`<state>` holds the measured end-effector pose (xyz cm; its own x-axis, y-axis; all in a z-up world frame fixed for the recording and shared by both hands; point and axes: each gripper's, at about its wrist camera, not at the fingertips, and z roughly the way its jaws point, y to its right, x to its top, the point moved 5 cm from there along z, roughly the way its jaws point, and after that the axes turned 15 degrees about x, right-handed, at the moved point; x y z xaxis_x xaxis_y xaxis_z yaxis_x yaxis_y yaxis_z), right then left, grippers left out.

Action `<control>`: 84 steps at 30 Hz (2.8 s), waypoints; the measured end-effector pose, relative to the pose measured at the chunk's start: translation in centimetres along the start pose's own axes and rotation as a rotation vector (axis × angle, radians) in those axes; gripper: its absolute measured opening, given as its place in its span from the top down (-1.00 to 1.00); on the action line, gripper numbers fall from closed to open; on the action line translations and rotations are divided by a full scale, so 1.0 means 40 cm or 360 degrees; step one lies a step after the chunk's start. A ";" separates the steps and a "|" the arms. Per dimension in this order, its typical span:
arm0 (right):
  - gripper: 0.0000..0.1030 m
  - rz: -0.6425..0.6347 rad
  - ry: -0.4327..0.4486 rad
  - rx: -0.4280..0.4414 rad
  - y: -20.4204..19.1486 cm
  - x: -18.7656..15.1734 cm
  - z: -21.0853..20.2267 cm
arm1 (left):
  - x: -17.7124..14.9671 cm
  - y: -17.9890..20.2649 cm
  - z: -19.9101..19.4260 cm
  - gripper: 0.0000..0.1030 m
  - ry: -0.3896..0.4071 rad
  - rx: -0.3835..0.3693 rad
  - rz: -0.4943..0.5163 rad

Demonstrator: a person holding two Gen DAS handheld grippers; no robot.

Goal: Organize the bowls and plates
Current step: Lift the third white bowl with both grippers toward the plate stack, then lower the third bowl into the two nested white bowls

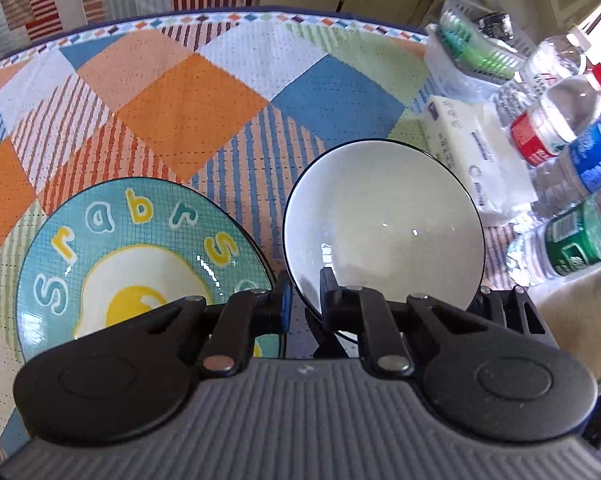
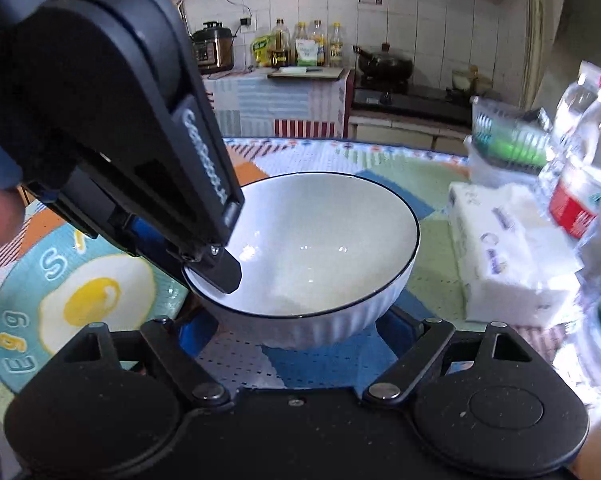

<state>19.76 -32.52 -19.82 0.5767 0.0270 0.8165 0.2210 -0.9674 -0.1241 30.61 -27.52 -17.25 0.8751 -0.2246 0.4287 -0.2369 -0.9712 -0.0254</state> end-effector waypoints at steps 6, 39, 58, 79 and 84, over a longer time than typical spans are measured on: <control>-0.73 -0.0012 0.0014 -0.0006 -0.046 0.014 -0.079 | -0.031 -0.004 -0.092 0.76 0.0020 0.0016 0.0056; -0.72 -0.0346 -0.0024 0.0130 -0.393 -0.012 -0.388 | -0.329 -0.228 -0.432 0.74 0.0052 -0.0060 0.0033; -0.71 -0.0377 -0.0243 0.0350 -0.461 -0.118 -0.320 | -0.451 -0.314 -0.309 0.73 -0.0163 -0.0023 -0.0072; -0.72 -0.0325 -0.0422 0.0502 -0.468 -0.154 -0.286 | -0.473 -0.334 -0.271 0.69 -0.0209 0.0043 0.0050; -0.73 -0.0352 -0.0443 0.0486 -0.470 -0.167 -0.273 | -0.472 -0.337 -0.261 0.65 -0.0200 0.0086 0.0041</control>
<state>3.18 -17.27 -16.80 0.6696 0.3314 0.6647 0.5599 -0.8132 -0.1586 12.86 -9.34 -15.57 0.9158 -0.2545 0.3107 -0.2398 -0.9671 -0.0852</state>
